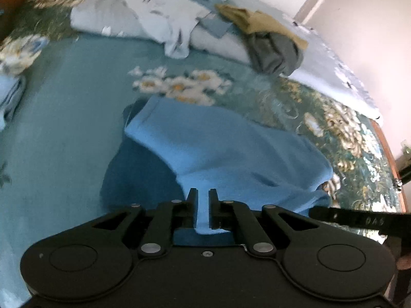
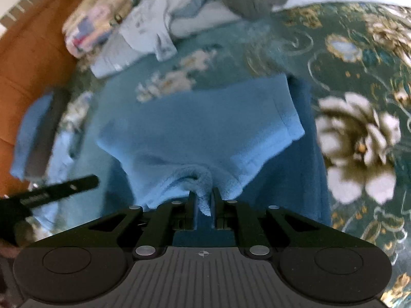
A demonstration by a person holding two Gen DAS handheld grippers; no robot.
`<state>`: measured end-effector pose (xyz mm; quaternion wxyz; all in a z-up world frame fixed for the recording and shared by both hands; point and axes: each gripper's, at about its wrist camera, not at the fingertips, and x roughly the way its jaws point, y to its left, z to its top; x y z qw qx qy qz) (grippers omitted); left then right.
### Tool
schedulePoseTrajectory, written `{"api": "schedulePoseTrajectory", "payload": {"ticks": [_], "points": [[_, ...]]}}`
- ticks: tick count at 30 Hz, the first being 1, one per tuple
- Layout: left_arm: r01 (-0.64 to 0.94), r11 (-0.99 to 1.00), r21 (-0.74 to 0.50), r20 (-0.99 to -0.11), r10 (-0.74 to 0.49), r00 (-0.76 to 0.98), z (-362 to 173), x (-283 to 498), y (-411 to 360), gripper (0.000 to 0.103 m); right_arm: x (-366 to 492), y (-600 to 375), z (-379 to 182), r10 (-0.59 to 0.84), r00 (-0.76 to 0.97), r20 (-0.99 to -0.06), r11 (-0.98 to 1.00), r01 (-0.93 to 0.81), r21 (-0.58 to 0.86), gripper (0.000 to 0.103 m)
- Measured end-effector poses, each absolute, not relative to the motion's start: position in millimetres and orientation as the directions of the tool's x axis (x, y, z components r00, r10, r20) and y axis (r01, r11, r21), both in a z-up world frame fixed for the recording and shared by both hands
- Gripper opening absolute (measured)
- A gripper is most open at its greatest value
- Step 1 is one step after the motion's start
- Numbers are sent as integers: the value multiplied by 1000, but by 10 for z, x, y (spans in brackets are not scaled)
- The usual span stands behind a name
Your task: Fold clothes
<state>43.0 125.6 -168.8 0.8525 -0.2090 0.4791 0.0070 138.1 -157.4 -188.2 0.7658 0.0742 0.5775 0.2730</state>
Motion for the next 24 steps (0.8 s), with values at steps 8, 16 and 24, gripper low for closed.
{"api": "schedulePoseTrajectory", "payload": {"ticks": [8,16,24], "points": [[-259,873,-414,-832,-247,497,-1944,419,1286,41,1099,-1671,-2004,459,175,-871,854,-358,378,30],[-133,941,-311,-862,-221,456,-2102,417,1102,51,1094,-1817,-1886,484,262,-835,869,-252,425,39],[41,988,-150,-883,-153,444,-2242,448,796,52,1218,-1520,-1946,412,249,-876,890,-317,329,34]]}}
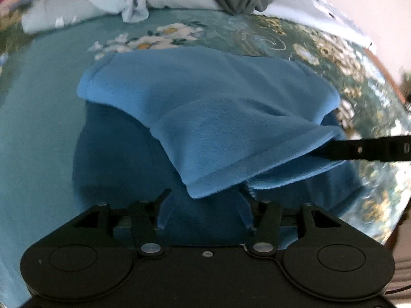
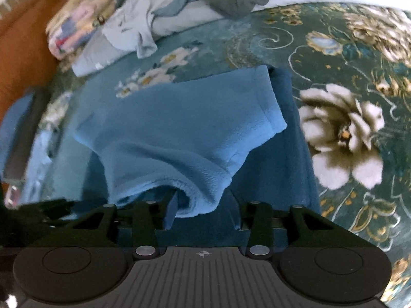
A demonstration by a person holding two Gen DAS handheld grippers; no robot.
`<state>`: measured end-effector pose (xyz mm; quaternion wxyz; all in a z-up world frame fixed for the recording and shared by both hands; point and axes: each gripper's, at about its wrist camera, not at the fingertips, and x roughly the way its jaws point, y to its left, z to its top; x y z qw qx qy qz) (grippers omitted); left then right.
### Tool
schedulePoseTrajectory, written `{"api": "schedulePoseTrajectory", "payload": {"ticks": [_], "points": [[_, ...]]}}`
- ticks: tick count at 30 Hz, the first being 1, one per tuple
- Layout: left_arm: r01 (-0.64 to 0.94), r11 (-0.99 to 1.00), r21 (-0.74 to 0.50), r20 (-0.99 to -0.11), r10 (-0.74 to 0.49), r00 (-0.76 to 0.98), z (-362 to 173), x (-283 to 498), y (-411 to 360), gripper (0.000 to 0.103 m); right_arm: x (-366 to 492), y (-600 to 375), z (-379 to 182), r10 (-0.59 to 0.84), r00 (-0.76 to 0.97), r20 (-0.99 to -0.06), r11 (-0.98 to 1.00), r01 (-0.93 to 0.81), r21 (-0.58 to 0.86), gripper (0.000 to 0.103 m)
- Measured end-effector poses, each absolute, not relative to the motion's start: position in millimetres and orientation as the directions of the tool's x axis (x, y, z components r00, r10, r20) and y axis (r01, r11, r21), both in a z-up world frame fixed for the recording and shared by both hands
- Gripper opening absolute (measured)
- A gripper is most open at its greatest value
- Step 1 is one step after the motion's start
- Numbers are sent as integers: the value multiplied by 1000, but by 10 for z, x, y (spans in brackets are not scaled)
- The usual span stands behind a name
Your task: Fold clothes
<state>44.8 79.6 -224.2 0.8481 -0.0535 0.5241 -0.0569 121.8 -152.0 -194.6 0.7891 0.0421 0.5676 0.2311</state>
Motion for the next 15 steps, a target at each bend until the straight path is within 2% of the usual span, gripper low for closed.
{"api": "schedulePoseTrajectory", "payload": {"ticks": [1,8,11,13,15], "points": [[55,992,-114,-883,-126,452,-2258,454,769,52,1221,-1509,-1950,403,246,-881,892,-322,318,29],[119,991,61,-860,-8,511,-2311,441,615,50,1184,-1464,-1984,375,255,-891,901,-325,286,15],[83,996,37,-862,-10,506,-2311,456,649,37,1170,-1443,-1992,365,261,-894,907,-318,278,12],[40,999,-4,-868,-23,496,-2304,475,705,22,1163,-1436,-1989,362,265,-894,908,-315,275,11],[-32,996,-80,-864,-54,501,-2257,476,812,12,1155,-1425,-1974,361,267,-893,907,-321,271,11]]}}
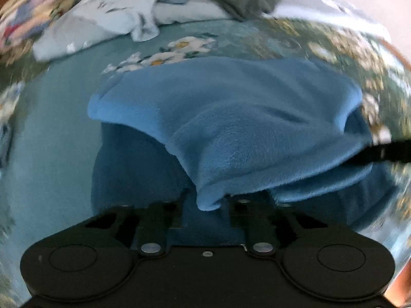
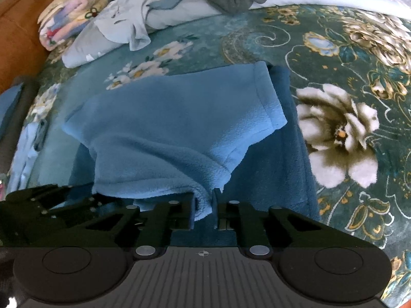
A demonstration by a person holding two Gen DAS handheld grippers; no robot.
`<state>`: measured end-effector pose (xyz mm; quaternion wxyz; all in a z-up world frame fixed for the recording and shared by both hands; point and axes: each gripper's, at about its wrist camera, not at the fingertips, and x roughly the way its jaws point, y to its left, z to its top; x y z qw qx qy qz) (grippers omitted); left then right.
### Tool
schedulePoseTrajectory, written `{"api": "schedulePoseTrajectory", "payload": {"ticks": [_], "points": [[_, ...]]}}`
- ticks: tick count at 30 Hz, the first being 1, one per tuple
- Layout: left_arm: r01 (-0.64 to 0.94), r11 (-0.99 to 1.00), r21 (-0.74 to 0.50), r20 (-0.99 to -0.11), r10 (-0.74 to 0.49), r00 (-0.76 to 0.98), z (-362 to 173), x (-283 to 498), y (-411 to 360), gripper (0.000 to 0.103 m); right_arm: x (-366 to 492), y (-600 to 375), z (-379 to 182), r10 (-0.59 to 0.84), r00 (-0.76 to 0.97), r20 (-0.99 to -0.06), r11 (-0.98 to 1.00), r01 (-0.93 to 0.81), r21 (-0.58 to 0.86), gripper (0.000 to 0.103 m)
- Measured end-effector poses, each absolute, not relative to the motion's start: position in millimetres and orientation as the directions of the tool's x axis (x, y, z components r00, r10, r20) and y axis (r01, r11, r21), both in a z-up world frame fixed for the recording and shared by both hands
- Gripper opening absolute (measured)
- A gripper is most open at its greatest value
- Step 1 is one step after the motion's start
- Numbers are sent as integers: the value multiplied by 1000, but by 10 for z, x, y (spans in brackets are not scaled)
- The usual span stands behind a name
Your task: Fold clothes
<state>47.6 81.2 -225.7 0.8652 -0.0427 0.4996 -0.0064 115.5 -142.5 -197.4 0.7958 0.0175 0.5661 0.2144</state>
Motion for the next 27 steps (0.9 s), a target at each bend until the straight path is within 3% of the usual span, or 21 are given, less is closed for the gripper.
{"api": "schedulePoseTrajectory", "payload": {"ticks": [7,16,27], "points": [[-269,898,-349,-822,-155,548,-2047,443,1188,5,1136,-1414,-1861,363,309,-879,906,-336,256,11],[-417,695,-586,-733,-235,638,-1603,73,1459,3,966,-1487,-1497,416,419,-807,893,-356,275,10],[-496,713,-496,-824,-206,528,-2123,-264,1367,2,694,-1594,-2138,332,292,-897,926,-284,250,8]]}}
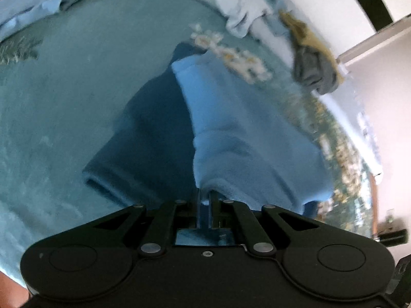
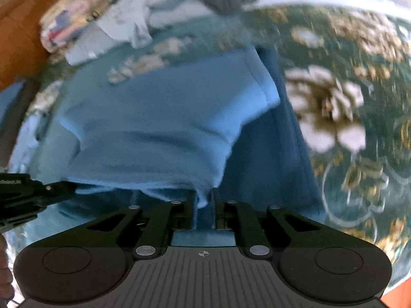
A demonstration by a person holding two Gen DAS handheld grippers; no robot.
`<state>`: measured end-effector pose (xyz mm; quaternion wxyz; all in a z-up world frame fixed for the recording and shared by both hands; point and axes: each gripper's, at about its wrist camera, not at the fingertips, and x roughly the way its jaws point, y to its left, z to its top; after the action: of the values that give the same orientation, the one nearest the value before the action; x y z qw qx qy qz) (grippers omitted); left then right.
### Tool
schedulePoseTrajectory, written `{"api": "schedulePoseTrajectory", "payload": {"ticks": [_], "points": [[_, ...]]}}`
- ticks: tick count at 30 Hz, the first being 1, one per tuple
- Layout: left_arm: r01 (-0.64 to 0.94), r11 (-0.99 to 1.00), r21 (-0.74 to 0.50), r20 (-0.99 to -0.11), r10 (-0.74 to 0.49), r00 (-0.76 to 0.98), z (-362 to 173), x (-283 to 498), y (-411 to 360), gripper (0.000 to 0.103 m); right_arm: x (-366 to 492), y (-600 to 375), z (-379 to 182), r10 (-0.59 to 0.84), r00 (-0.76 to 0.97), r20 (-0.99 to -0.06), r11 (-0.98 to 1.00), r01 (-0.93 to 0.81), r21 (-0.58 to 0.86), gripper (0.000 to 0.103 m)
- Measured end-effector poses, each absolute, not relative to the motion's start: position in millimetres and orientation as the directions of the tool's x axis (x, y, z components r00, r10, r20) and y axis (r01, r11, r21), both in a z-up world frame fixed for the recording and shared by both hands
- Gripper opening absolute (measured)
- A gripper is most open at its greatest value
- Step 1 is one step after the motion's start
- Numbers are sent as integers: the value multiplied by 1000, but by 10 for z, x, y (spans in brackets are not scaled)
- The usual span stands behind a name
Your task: Fold clothes
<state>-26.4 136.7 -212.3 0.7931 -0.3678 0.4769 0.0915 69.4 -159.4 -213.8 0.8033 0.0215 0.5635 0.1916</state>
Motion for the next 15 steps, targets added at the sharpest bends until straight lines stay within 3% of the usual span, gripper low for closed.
{"api": "schedulePoseTrajectory", "payload": {"ticks": [8,11,13,14,15], "points": [[-466,750,-469,-843,-223,490,-2274,-311,1407,2,627,-1737,-2218,322,260,-910,931,-263,254,8],[-434,762,-481,-834,-245,495,-2191,-381,1449,9,655,-1840,-2118,359,275,-892,923,-248,295,8],[-404,772,-491,-821,-254,511,-2086,-425,1460,32,692,-1909,-2049,392,294,-872,914,-232,332,15],[-386,780,-493,-813,-254,524,-2042,-419,1462,38,725,-1942,-2027,411,302,-860,908,-219,357,20],[-375,784,-494,-809,-257,529,-2032,-376,1468,49,757,-1974,-2006,429,311,-848,901,-207,381,33]]}}
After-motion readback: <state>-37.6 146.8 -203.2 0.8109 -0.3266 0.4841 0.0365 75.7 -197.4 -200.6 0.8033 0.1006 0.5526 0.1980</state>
